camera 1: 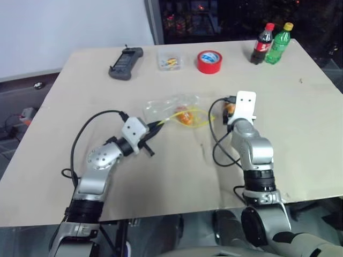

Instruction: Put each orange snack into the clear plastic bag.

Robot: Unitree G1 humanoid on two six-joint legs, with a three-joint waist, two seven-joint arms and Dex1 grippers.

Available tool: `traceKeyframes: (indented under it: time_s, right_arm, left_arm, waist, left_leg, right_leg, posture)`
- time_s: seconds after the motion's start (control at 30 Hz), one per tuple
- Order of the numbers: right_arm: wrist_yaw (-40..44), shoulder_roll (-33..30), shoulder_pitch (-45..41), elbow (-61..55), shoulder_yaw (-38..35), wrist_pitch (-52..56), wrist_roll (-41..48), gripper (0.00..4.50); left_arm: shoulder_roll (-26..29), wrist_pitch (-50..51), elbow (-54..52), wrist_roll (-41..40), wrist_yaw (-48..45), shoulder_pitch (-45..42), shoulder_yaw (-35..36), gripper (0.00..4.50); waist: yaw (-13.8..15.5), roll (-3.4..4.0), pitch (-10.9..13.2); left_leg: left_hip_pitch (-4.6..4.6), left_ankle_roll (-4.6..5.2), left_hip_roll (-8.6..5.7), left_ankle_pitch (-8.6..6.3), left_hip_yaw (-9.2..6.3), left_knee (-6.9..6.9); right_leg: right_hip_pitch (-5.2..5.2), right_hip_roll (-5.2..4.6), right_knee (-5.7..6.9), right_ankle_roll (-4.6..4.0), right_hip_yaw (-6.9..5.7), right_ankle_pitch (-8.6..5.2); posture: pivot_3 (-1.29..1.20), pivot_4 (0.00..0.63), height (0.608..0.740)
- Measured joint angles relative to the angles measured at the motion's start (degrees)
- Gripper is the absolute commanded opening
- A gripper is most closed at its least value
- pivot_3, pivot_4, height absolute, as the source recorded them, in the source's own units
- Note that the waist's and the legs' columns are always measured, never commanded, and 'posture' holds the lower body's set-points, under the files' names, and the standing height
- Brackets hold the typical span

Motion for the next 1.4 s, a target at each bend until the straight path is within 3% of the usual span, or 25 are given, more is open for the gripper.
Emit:
traceKeyframes:
  time_s: [0.57,0.63,0.67,0.9,0.93,0.97,1.03,1.07,1.2,1.4]
  right_arm:
    - [2.06,-0.51,-10.00,24.33,-1.05,-18.53,2.92,3.53]
    - [1.63,-1.01,-10.71,26.11,-1.11,-19.96,2.48,2.71]
    - [1.96,-1.41,-10.80,26.41,-0.71,-20.23,2.02,2.71]
    - [24.28,-13.14,-1.32,10.79,14.03,-23.48,-0.60,2.71]
    - [27.42,-16.34,-0.15,8.40,14.91,-23.54,-0.71,3.20]
    - [29.49,-19.41,0.28,7.21,14.83,-23.57,-1.05,3.35]
    - [32.69,-24.29,0.21,7.12,13.69,-24.10,-1.28,4.34]
    - [34.05,-26.51,-0.43,8.46,13.41,-24.87,-1.48,4.46]
    - [37.97,-30.01,-6.35,20.40,11.40,-28.66,-1.95,4.46]
    - [45.40,-27.91,-16.70,44.65,9.85,-36.24,0.03,4.46]
  left_arm:
    - [0.50,0.68,-2.00,-0.02,-0.01,1.21,0.06,0.00]
    - [0.60,0.71,-2.03,-0.02,-0.01,1.24,0.06,0.00]
    - [0.63,0.72,-2.03,-0.02,0.00,1.23,0.06,0.00]
    - [0.84,0.93,-2.49,-0.01,0.15,1.54,0.45,0.00]
    - [0.87,0.93,-2.73,-0.02,0.17,1.80,0.56,0.00]
    - [0.92,0.94,-2.84,-0.03,0.17,2.23,0.71,0.00]
    - [0.91,1.03,-2.84,-0.02,0.17,2.71,0.92,0.00]
    - [0.91,1.05,-2.85,-0.02,0.18,2.83,1.03,0.00]
    - [0.68,1.13,-3.57,-0.03,0.17,2.82,1.04,0.00]
    - [0.67,1.45,-3.88,-0.09,0.07,2.90,1.18,0.00]
  waist:
    - [-0.09,0.01,0.01]
    - [-0.10,0.01,0.01]
    - [-0.10,0.01,0.01]
    - [-0.01,0.02,0.01]
    - [0.14,0.02,0.01]
    - [0.24,0.01,0.01]
    - [0.24,0.00,0.02]
    - [0.23,0.00,0.02]
    - [-0.21,0.00,0.02]
    - [-0.05,-0.01,0.03]
  left_leg:
    - [0.01,0.00,0.01,0.00,0.03,0.00]
    - [0.01,0.00,0.01,0.00,0.03,-0.01]
    - [0.01,0.00,0.01,0.00,0.03,-0.01]
    - [-0.03,0.00,0.00,0.00,0.03,-0.01]
    - [-0.04,0.00,-0.01,0.00,0.02,0.01]
    - [-0.04,0.01,-0.04,0.00,0.02,0.02]
    - [-0.03,0.01,-0.03,0.00,0.02,0.04]
    - [-0.01,0.01,-0.02,0.00,0.02,0.05]
    - [0.10,0.00,0.14,0.00,0.18,0.04]
    - [0.06,0.01,0.10,0.00,0.28,0.06]
  right_leg:
    - [-0.01,0.03,0.00,-0.01,0.03,0.01]
    - [-0.02,0.03,0.00,-0.01,0.03,0.01]
    - [-0.02,0.03,0.00,-0.01,0.04,0.01]
    - [-0.01,0.02,-0.06,0.00,0.03,0.00]
    - [0.01,0.01,-0.07,0.00,0.01,0.00]
    - [0.01,-0.02,-0.06,0.00,0.01,0.00]
    - [0.04,-0.01,-0.06,0.01,0.00,0.01]
    - [0.05,0.00,-0.06,0.01,-0.01,0.00]
    - [0.06,0.13,-0.04,0.00,0.08,0.00]
    - [0.07,0.09,-0.09,-0.02,0.16,0.02]
  posture:
    - [0.00,0.150,0.740]
    - [0.00,0.150,0.740]
    - [0.00,0.150,0.740]
    - [0.00,0.150,0.740]
    - [0.00,0.150,0.740]
    - [0.00,0.150,0.740]
    - [0.00,0.150,0.740]
    - [0.00,0.150,0.740]
    - [0.00,0.150,0.740]
    - [0.00,0.150,0.740]
